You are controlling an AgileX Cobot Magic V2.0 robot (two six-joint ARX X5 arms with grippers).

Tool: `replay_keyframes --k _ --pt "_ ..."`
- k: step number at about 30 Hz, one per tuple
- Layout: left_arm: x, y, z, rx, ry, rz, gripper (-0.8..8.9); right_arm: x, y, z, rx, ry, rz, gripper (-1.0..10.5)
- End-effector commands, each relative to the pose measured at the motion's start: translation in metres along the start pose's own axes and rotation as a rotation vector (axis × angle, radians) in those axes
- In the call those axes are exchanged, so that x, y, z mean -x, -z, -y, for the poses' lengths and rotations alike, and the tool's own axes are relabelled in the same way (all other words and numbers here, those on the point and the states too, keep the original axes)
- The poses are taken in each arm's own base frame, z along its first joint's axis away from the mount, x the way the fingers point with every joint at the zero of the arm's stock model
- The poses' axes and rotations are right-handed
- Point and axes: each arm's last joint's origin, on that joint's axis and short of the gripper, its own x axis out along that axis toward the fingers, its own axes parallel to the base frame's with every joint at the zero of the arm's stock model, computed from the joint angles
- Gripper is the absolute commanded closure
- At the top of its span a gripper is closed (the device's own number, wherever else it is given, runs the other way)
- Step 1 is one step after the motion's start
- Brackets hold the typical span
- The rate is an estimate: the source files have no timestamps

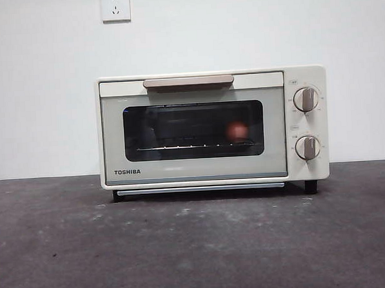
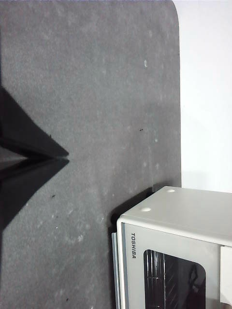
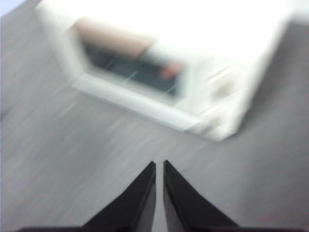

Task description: Eggoven

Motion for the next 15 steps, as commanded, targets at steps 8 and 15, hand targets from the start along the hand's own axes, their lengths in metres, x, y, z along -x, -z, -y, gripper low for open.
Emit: replay_keyframes --k 8,15 --pt "-0.002 0.009 0.000 0.008 0.001 -0.035 8.06 0.019 0.050 0.041 -0.004 0.323 0.361 9.4" --pt "-0.002 0.009 0.000 0.008 0.001 -0.035 8.06 0.003 0.110 0.050 0.027 0.439 0.482 9.4"
